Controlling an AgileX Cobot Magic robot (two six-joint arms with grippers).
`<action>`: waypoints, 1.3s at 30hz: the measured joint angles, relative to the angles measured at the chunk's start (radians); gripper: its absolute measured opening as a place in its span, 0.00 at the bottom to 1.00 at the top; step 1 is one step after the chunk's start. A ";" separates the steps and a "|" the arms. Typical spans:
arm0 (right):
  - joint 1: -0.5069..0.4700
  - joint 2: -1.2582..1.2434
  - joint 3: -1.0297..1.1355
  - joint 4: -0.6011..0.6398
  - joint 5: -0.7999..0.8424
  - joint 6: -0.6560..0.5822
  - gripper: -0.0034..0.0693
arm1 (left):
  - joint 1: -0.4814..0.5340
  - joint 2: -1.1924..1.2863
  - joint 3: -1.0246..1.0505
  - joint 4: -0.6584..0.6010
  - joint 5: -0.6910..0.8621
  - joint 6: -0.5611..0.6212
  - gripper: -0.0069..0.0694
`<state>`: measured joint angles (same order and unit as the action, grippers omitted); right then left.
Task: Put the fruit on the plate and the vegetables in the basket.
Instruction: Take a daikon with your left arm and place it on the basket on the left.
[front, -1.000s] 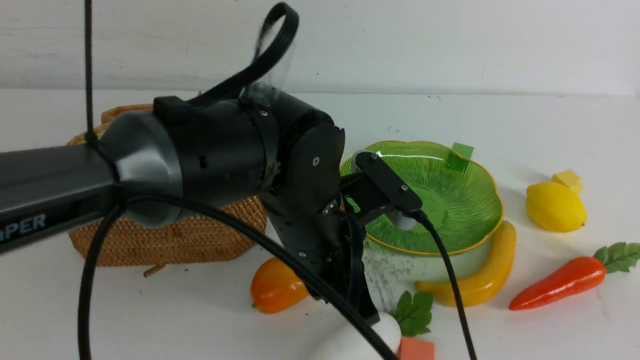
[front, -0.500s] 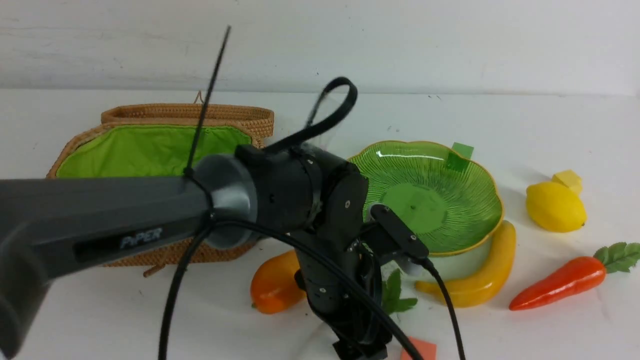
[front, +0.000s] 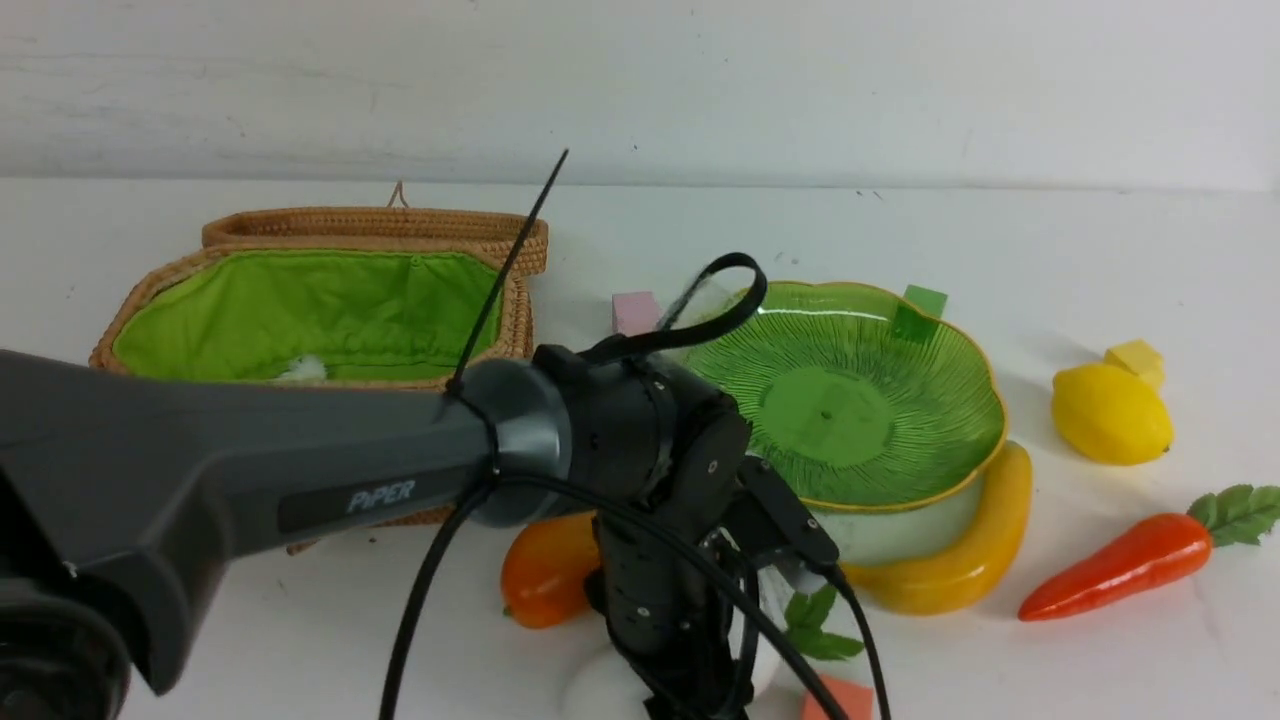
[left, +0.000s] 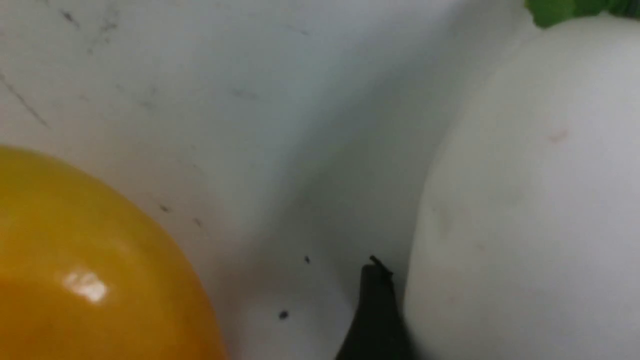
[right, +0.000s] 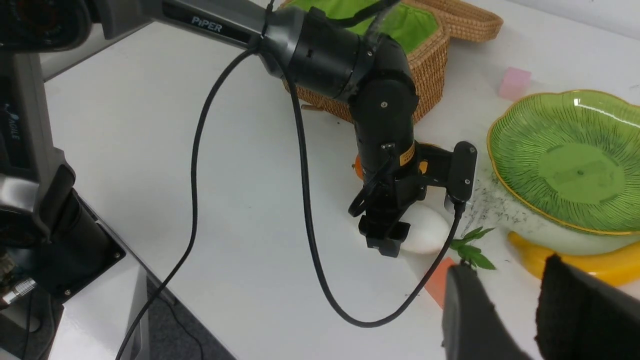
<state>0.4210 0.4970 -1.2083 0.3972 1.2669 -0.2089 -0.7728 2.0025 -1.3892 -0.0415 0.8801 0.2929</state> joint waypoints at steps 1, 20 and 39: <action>0.000 0.000 0.000 0.000 0.000 0.000 0.35 | 0.000 -0.010 0.000 0.003 0.019 -0.002 0.77; 0.000 0.000 0.000 0.000 -0.122 -0.156 0.35 | 0.213 -0.380 -0.110 0.490 0.106 0.352 0.77; 0.000 0.000 0.000 0.001 -0.164 -0.174 0.37 | 0.521 -0.332 -0.110 0.469 -0.067 0.276 0.79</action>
<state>0.4210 0.4970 -1.2083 0.3982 1.1027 -0.3825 -0.2519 1.6701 -1.4995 0.4273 0.8127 0.5689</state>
